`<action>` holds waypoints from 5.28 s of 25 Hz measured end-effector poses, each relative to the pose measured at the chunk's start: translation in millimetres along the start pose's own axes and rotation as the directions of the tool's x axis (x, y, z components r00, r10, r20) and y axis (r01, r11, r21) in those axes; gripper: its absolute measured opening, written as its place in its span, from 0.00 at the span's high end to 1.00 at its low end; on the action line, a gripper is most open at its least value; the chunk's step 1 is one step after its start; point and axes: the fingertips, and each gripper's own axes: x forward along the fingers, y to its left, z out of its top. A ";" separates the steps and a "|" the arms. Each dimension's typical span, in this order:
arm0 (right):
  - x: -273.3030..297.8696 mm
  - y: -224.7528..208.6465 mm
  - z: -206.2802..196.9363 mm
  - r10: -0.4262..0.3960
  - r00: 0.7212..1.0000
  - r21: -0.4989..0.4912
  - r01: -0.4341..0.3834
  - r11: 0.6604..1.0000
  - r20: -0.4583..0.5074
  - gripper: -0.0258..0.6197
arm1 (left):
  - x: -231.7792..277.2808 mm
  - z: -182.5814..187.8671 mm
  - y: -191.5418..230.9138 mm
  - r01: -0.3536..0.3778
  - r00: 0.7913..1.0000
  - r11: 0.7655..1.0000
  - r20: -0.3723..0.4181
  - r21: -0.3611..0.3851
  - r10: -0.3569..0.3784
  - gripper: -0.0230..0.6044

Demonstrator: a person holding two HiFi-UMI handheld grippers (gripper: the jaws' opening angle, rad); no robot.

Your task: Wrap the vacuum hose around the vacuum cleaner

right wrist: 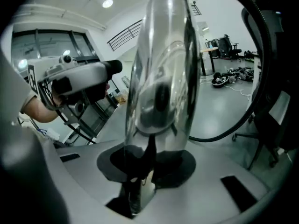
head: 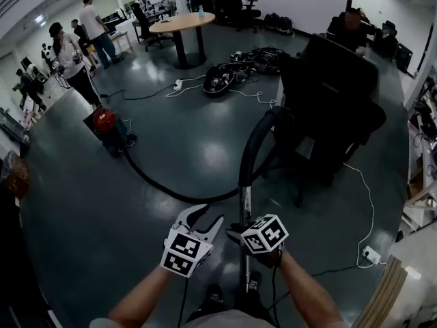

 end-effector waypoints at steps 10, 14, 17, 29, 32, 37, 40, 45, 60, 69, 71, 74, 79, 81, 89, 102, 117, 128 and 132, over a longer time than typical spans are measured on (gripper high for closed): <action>-18.8 -7.9 9.1 0.048 0.992 -0.229 -0.073 0.971 -0.114 0.80 | 2.6 43.7 -0.4 -0.109 0.994 0.985 0.002 0.130 0.110 0.69; -16.2 -8.1 10.2 0.045 0.982 -0.315 -0.102 0.944 -0.185 0.80 | -0.6 56.7 7.1 -0.126 0.992 0.984 0.002 0.129 0.126 0.69; -9.3 -10.4 11.9 0.032 0.970 -0.359 -0.119 0.926 -0.239 0.80 | -4.7 59.4 16.4 -0.135 0.991 0.980 0.002 0.148 0.136 0.69; 40.0 -41.0 54.8 -0.149 0.896 -0.569 -0.131 0.812 -0.419 0.81 | -15.0 59.2 104.4 -0.223 0.974 0.919 0.026 0.326 0.226 0.69; 57.8 -42.6 71.2 -0.192 0.876 -0.618 -0.143 0.773 -0.443 0.81 | -15.6 60.5 127.5 -0.195 0.979 0.899 0.022 0.393 0.203 0.69; 90.0 -43.8 88.3 -0.254 0.835 -0.669 -0.172 0.723 -0.489 0.81 | -8.4 44.0 148.1 -0.042 0.991 0.878 -0.094 0.476 0.099 0.69; 107.0 -40.4 97.9 -0.288 0.812 -0.700 -0.193 0.688 -0.507 0.81 | -3.3 24.1 154.9 0.086 0.979 0.841 -0.202 0.534 0.027 0.69; 120.3 -36.7 113.9 -0.345 0.769 -0.744 -0.240 0.624 -0.538 0.82 | -1.0 -17.1 163.0 0.314 0.910 0.724 -0.412 0.615 -0.046 0.69; 134.7 -62.0 144.5 -0.486 0.670 -0.816 -0.348 0.463 -0.561 0.86 | 37.0 -95.7 181.2 0.539 0.747 0.737 -0.636 0.408 -0.193 0.69; 151.5 -83.6 197.7 -0.401 0.706 -0.796 -0.402 0.451 -0.584 0.86 | 97.0 -100.9 223.9 0.442 0.755 0.837 -0.637 0.322 -0.154 0.69; 156.0 -90.9 209.1 -0.400 0.701 -0.795 -0.419 0.438 -0.590 0.86 | 106.3 -104.0 235.8 0.431 0.745 0.846 -0.653 0.313 -0.137 0.69; 159.3 -109.9 217.9 -0.400 0.684 -0.786 -0.460 0.413 -0.610 0.86 | 123.1 -100.1 246.1 0.411 0.744 0.873 -0.651 0.263 -0.154 0.73; 171.3 -125.8 227.0 -0.351 0.672 -0.754 -0.529 0.390 -0.652 0.86 | 137.7 -99.7 262.0 0.369 0.734 0.904 -0.665 0.216 -0.140 0.77; 174.5 -127.1 228.5 -0.325 0.662 -0.734 -0.560 0.384 -0.675 0.86 | 139.4 -99.8 266.5 0.352 0.731 0.913 -0.671 0.209 -0.128 0.77; 182.2 -134.2 241.9 -0.303 0.676 -0.741 -0.614 0.273 -0.672 0.86 | 142.4 -94.9 276.4 0.293 0.710 0.948 -0.693 0.122 -0.130 0.77; 162.2 -143.9 312.7 -0.216 0.884 -0.909 -0.415 0.044 -0.414 0.77 | 165.1 -63.3 296.0 0.167 0.735 0.986 -0.665 -0.014 -0.134 0.78; 158.8 -156.7 383.2 -0.306 0.937 -0.979 -0.196 -0.059 -0.169 0.72 | 185.3 -59.0 358.7 0.187 0.783 0.982 -0.603 -0.007 -0.154 0.79; 191.9 -135.1 465.5 -0.171 0.983 -0.880 0.022 0.474 -0.068 0.72 | 162.5 -98.0 445.6 0.123 0.823 0.983 -0.539 -0.140 -0.180 0.79; 216.7 -128.1 487.2 -0.098 0.995 -0.737 0.056 0.674 -0.013 0.72 | 154.8 -100.0 476.4 0.082 0.858 0.979 -0.486 -0.189 -0.166 0.78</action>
